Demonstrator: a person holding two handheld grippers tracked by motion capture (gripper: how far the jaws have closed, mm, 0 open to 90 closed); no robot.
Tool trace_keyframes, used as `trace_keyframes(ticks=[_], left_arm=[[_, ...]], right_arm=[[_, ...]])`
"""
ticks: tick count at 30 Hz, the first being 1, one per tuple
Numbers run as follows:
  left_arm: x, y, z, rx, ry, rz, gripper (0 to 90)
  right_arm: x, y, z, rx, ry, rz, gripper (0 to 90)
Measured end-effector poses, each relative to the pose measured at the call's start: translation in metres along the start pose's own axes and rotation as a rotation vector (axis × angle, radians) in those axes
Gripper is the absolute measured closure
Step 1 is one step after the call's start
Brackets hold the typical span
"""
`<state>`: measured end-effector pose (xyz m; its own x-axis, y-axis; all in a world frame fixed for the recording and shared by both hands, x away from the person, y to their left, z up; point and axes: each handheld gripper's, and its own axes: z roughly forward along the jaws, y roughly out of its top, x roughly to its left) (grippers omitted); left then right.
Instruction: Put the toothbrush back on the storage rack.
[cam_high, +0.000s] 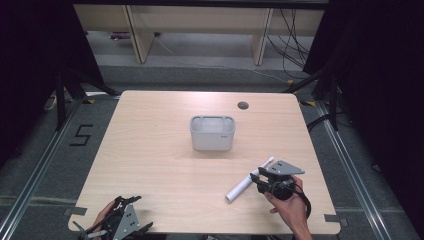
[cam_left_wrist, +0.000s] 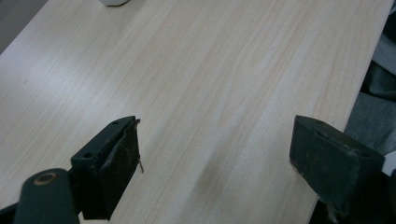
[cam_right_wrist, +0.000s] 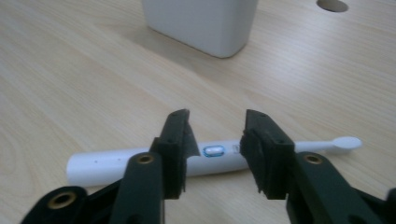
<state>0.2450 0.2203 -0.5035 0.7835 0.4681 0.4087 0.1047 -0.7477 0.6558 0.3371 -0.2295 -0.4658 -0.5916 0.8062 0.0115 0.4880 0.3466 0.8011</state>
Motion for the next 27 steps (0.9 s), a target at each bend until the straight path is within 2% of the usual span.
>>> trace_keyframes(ticks=[2, 3, 4, 5, 6, 8, 10, 11, 13, 14, 15, 20, 22, 25, 26, 27], left_arm=[[0.0, 0.001, -0.001, 0.006, -0.002, 0.002, 15.5], [0.0, 0.0, 0.0, 0.002, -0.003, 0.002, 15.6], [-0.001, -0.001, 0.001, 0.002, 0.005, 0.0, 15.6], [0.0, -0.001, -0.001, 0.023, -0.005, 0.016, 15.5], [0.0, -0.001, 0.0, 0.01, -0.002, 0.0, 15.5], [0.001, 0.001, -0.001, 0.02, -0.009, 0.017, 15.6], [-0.001, 0.0, 0.0, 0.002, -0.005, 0.001, 15.5], [0.0, 0.0, 0.0, 0.016, 0.0, 0.014, 15.5], [0.0, -0.001, 0.0, 0.028, -0.015, 0.016, 15.5], [-0.001, -0.001, 0.001, 0.008, -0.01, 0.001, 15.5], [0.001, 0.001, -0.001, 0.022, -0.012, 0.019, 15.5], [0.0, 0.0, 0.0, 0.023, -0.016, 0.017, 15.5], [-0.001, 0.0, 0.001, 0.014, -0.019, -0.005, 15.5], [-0.001, -0.001, 0.001, 0.004, -0.01, 0.004, 15.5], [0.0, 0.0, -0.001, 0.024, -0.02, 0.013, 15.5], [0.0, 0.0, -0.001, 0.019, -0.014, 0.018, 15.5]], right_arm=[[0.004, 0.001, 0.004, 0.008, 0.009, -0.022, 67.1], [0.008, 0.002, 0.004, 0.02, 0.003, -0.003, 68.9], [0.01, 0.004, 0.009, 0.013, 0.012, -0.048, 72.8], [0.01, 0.005, 0.011, 0.019, 0.029, -0.065, 75.0], [0.01, 0.005, 0.011, 0.019, 0.029, -0.065, 75.0], [0.012, 0.007, 0.014, 0.008, 0.026, -0.09, 78.4], [0.015, 0.009, 0.017, 0.015, 0.038, -0.1, 81.4], [0.016, 0.01, 0.019, 0.009, 0.045, -0.107, 82.9], [0.018, 0.01, 0.022, 0.015, 0.062, -0.118, 86.0], [0.019, 0.011, 0.024, 0.012, 0.072, -0.126, 87.2], [0.021, 0.011, 0.026, 0.023, 0.082, -0.128, 89.0], [0.026, 0.012, 0.031, 0.045, 0.113, -0.134, 90.0], [0.028, 0.011, 0.035, 0.05, 0.122, -0.15, 90.0], [0.033, 0.011, 0.038, 0.081, 0.133, -0.135, 90.0], [0.033, 0.011, 0.041, 0.075, 0.14, -0.166, 90.0], [0.036, 0.011, 0.043, 0.088, 0.138, -0.162, 90.0]])
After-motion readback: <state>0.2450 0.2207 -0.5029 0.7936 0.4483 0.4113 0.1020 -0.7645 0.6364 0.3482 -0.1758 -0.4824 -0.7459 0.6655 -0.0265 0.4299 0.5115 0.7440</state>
